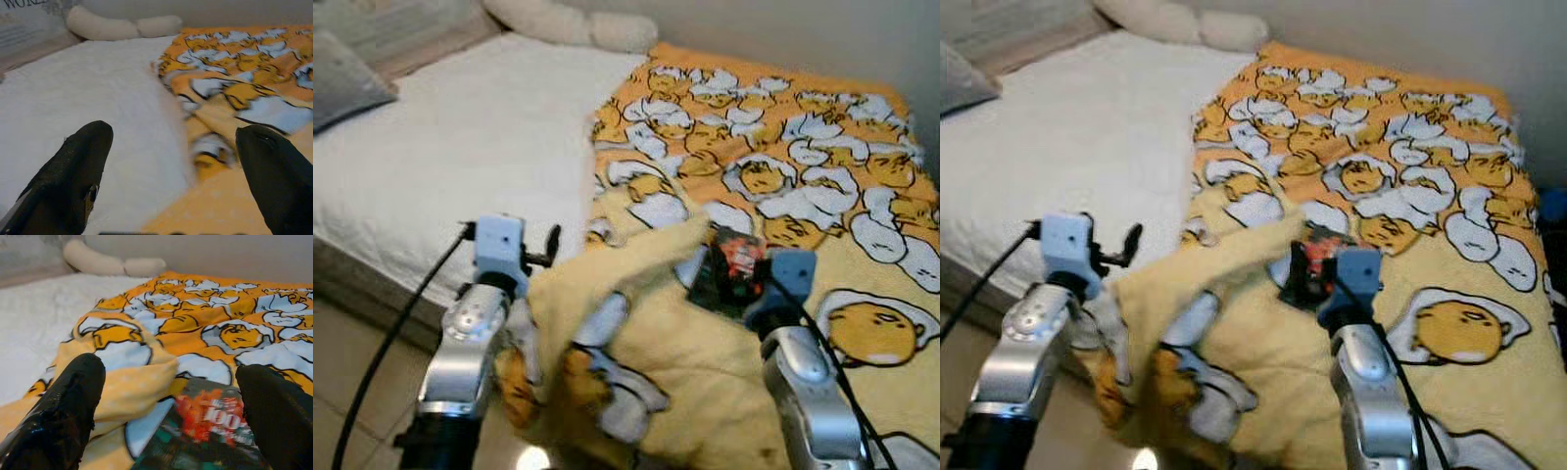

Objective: Clean up the room

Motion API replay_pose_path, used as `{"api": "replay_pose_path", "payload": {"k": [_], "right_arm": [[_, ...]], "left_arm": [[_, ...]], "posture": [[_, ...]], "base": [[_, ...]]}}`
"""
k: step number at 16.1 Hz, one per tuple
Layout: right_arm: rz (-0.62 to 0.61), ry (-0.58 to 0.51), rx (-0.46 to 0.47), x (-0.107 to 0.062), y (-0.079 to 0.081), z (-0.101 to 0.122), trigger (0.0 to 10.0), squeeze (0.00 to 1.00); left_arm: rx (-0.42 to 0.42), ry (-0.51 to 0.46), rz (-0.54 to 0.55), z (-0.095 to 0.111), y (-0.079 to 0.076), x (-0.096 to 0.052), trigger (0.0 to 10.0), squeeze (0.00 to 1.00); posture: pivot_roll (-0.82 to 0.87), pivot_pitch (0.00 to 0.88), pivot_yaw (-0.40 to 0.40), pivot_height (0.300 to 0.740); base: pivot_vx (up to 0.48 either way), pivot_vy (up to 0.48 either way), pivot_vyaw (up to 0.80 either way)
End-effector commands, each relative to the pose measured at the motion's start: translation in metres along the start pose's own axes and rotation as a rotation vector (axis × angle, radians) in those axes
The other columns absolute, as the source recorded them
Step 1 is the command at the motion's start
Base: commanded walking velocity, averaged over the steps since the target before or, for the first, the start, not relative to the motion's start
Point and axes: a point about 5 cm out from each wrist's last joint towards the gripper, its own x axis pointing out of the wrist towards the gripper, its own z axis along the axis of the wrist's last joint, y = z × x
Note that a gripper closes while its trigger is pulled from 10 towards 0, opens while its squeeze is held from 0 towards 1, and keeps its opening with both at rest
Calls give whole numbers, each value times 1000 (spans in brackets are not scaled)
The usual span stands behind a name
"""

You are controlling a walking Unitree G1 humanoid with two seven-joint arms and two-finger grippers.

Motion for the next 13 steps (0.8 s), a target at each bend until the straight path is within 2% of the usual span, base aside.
{"api": "replay_pose_path", "payload": {"k": [1,5,8,13], "right_arm": [[-43,31,-12,-2,-12,-4,10000,1000],[-27,49,5,-3,-12,-7,10000,1000],[66,47,55,-3,-4,-7,10000,1000],[81,91,152,6,-11,-10,10000,1000]], "left_arm": [[9,-5,-39,2,-10,2,10000,898],[21,2,-46,0,-10,0,10000,890],[23,4,-56,-1,-9,-1,10000,882],[61,11,-81,-5,-4,-6,10000,894]], "posture": [[-94,0,16,740],[-89,0,14,740],[-84,0,16,740],[-79,0,26,740]], "base": [[0,-480,0],[0,-480,0],[0,0,0],[0,0,0]]}}
